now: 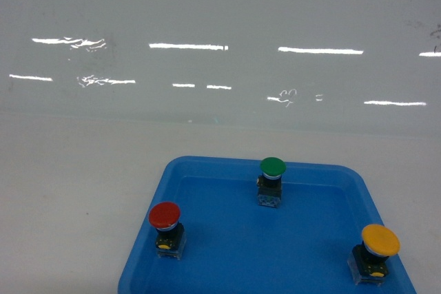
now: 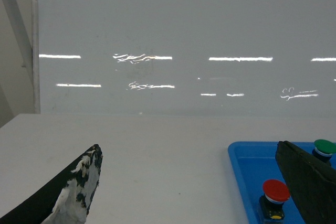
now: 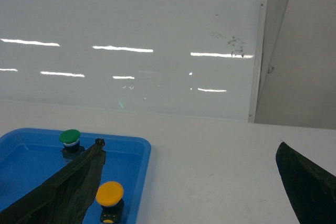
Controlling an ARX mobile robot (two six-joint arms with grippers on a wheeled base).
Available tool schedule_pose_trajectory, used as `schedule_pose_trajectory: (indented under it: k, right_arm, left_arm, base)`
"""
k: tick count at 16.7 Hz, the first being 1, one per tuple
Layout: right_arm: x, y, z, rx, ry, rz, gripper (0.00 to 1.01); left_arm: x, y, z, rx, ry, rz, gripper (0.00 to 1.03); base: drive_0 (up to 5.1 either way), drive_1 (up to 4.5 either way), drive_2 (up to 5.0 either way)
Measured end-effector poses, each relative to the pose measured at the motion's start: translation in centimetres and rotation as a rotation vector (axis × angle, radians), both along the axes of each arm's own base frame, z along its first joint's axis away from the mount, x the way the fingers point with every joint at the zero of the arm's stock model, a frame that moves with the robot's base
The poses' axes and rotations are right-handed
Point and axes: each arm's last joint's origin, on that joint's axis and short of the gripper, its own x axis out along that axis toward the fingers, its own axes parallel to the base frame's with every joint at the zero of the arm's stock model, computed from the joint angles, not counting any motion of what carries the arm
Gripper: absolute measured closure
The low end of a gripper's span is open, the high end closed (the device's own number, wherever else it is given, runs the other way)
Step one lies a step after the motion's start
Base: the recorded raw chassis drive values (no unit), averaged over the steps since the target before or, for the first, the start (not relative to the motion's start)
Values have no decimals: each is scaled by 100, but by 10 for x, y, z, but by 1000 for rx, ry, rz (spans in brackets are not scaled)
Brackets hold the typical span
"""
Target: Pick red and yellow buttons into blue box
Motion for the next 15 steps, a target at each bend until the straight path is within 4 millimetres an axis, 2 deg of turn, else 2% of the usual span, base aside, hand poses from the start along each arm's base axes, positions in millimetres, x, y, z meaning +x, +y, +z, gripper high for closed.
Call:
schedule_pose_trajectory:
  k: [15]
  right_arm:
    - [0,0,0,0,0,0,3]
  left_arm:
    - [0,0,0,0,0,0,5]
  base:
    - [0,0,0]
